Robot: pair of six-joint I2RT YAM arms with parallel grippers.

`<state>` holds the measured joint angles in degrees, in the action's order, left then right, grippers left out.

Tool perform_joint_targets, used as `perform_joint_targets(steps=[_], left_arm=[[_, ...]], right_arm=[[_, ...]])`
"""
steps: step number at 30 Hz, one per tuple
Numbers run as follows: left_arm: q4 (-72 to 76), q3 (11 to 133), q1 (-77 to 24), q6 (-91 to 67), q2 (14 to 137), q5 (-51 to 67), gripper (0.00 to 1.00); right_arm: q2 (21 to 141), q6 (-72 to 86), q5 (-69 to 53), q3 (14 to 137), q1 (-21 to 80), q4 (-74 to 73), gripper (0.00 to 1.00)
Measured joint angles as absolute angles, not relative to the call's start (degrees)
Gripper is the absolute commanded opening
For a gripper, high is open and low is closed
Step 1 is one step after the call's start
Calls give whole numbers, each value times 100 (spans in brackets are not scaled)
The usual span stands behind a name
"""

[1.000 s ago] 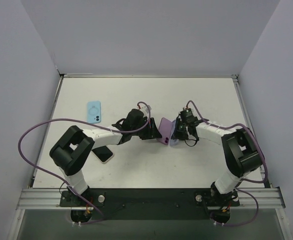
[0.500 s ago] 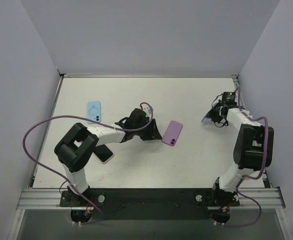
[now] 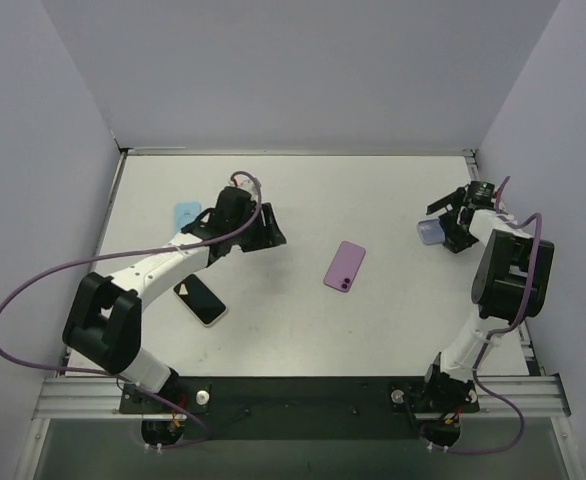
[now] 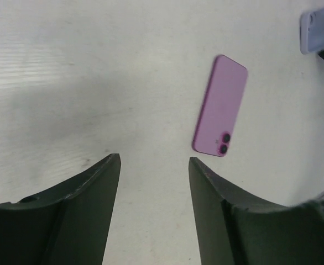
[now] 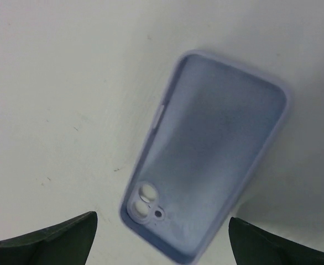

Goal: Take the phone out of the phone case
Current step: Place the phone case at the center of the board.

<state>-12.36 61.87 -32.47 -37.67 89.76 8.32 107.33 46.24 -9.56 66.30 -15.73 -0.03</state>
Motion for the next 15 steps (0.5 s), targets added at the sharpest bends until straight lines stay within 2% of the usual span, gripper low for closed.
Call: perform_joint_targets(steps=[2, 10, 11, 15], left_arm=[[-1461, 6187, -2934, -3706, 8779, 703, 74], [-2333, 6309, -2067, -3487, 8442, 128, 77], [-2425, 6331, -1986, -3485, 8431, 51, 91], [-2827, 6375, -1667, -3527, 8385, -362, 92]], right_arm=[[10575, 4659, -779, 6521, -1555, -110, 100], [9432, 4799, -375, 5542, -1330, -475, 100], [9292, 4797, -370, 5454, -1212, -497, 100], [8890, 4753, -429, 5225, -519, -502, 100]])
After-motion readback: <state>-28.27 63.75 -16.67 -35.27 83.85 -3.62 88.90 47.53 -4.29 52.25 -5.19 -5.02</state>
